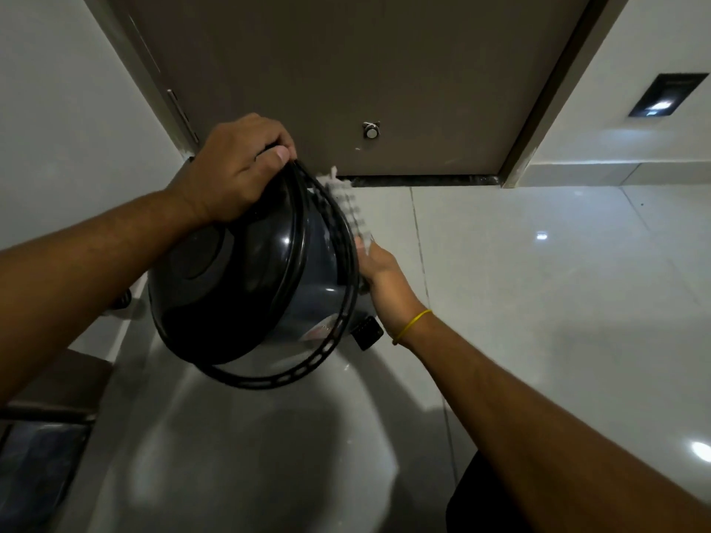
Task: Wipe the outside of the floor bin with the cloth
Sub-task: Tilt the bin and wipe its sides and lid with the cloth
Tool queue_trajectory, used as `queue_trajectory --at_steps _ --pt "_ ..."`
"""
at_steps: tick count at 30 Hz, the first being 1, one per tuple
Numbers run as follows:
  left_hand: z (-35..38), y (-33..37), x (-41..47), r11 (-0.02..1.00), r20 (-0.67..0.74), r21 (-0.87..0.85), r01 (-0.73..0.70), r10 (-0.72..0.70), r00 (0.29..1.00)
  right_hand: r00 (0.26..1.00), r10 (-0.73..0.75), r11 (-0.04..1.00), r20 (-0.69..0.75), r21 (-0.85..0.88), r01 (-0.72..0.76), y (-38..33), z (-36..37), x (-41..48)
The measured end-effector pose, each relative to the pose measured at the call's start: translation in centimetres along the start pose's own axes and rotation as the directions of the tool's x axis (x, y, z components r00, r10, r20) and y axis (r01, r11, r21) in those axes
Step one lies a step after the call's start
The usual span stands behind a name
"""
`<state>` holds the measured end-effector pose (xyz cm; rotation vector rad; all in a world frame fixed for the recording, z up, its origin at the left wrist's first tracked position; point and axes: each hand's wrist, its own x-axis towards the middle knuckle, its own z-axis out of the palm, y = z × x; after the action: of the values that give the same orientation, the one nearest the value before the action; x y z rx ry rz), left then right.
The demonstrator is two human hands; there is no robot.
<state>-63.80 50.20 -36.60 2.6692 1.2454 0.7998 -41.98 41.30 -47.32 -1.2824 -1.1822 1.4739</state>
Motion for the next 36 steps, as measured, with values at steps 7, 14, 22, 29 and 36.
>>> queue_trajectory --at_steps 7,14,22,29,36 --pt "0.0 -0.3 -0.6 0.994 -0.033 -0.103 0.047 -0.051 0.998 0.978 -0.189 0.978 0.085 -0.078 0.196 -0.2 2.4 -1.4" --pt "0.1 0.6 -0.3 1.0 -0.013 -0.018 0.017 -0.017 1.0 0.961 0.153 0.981 -0.229 -0.082 -0.176 5.1 -1.4 1.5" --pt "-0.5 -0.7 -1.5 0.998 -0.054 0.065 0.006 -0.002 0.999 0.922 -0.379 0.903 0.076 -0.188 0.386 0.3 3.6 -1.0" --pt "-1.7 -0.4 -5.6 0.999 -0.058 0.016 -0.04 0.041 0.997 0.953 -0.302 0.916 -0.036 -0.288 0.279 2.8 1.9 0.6" --pt "-1.6 2.5 -4.5 0.976 0.059 0.066 -0.207 0.203 0.977 0.974 0.093 0.972 -0.205 -0.192 -0.133 3.7 -1.7 1.3"
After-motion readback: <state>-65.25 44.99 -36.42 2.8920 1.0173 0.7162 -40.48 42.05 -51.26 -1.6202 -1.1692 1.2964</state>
